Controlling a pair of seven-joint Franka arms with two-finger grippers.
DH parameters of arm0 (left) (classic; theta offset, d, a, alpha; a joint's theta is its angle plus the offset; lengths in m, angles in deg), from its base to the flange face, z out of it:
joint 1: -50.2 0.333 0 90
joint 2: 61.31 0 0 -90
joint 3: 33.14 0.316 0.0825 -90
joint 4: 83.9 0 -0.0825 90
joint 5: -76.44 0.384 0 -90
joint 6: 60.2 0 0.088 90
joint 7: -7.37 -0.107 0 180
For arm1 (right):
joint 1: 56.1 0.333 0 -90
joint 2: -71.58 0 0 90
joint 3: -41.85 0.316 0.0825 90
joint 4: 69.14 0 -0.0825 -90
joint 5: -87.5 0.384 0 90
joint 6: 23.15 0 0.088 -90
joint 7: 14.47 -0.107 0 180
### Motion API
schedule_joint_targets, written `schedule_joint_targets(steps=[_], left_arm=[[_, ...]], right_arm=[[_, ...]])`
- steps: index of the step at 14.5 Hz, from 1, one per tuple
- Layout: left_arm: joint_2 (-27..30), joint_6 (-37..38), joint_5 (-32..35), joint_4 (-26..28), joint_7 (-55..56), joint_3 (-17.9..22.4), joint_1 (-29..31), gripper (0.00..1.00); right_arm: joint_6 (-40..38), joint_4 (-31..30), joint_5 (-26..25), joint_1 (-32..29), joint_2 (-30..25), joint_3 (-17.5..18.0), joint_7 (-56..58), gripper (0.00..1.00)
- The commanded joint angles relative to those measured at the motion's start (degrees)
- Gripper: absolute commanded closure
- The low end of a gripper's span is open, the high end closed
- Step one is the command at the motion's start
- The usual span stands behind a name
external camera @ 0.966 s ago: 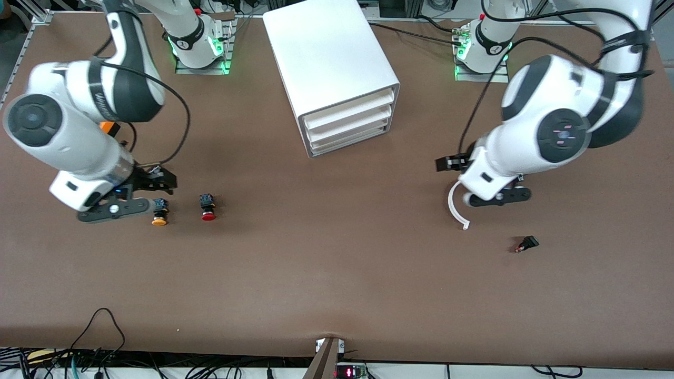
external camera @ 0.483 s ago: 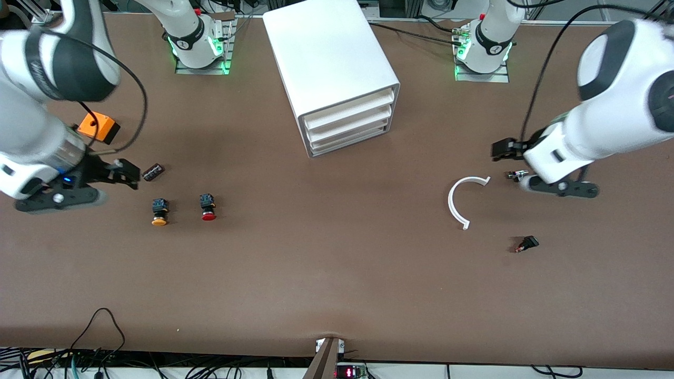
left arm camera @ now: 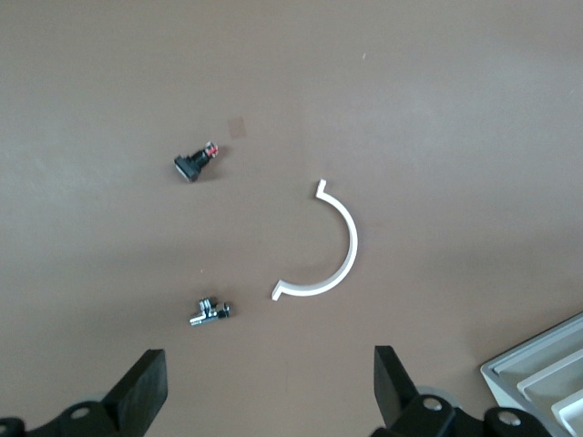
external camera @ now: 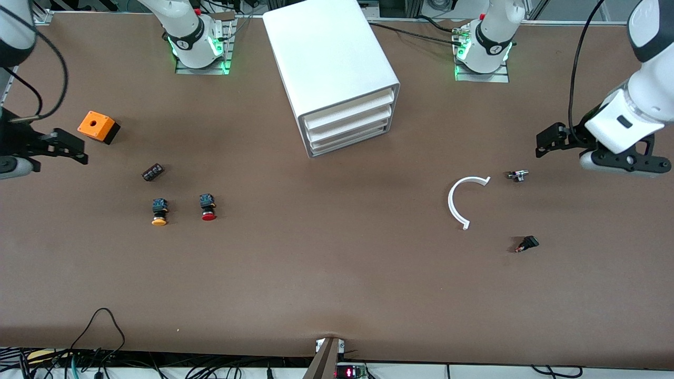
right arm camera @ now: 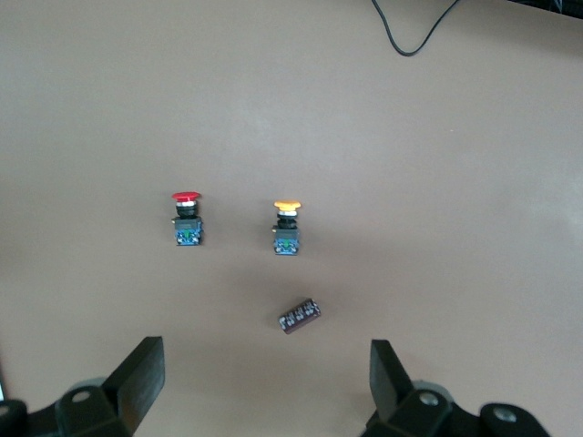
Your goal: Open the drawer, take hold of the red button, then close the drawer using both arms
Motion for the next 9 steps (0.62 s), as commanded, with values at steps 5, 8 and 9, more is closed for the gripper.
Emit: schedule_joint_targets(steps=[5, 8, 9], left_arm=[[3.34, 2.81, 1.1, -0.18, 0.26, -0.01, 2.28, 0.0], [3.6, 3.53, 1.1, -0.36, 0.17, 0.17, 1.75, 0.0], [3.69, 3.96, 1.1, -0.45, 0.17, 0.25, 1.49, 0.0]], right_arm=[[-6.74, 5.44, 0.04, -0.18, 0.04, 1.72, 5.59, 0.0], [-7.78, 5.7, 0.39, -0.62, -0.22, 0.93, 7.1, 0.0], [-9.36, 5.7, 0.56, -0.62, -0.57, 0.76, 7.02, 0.0]])
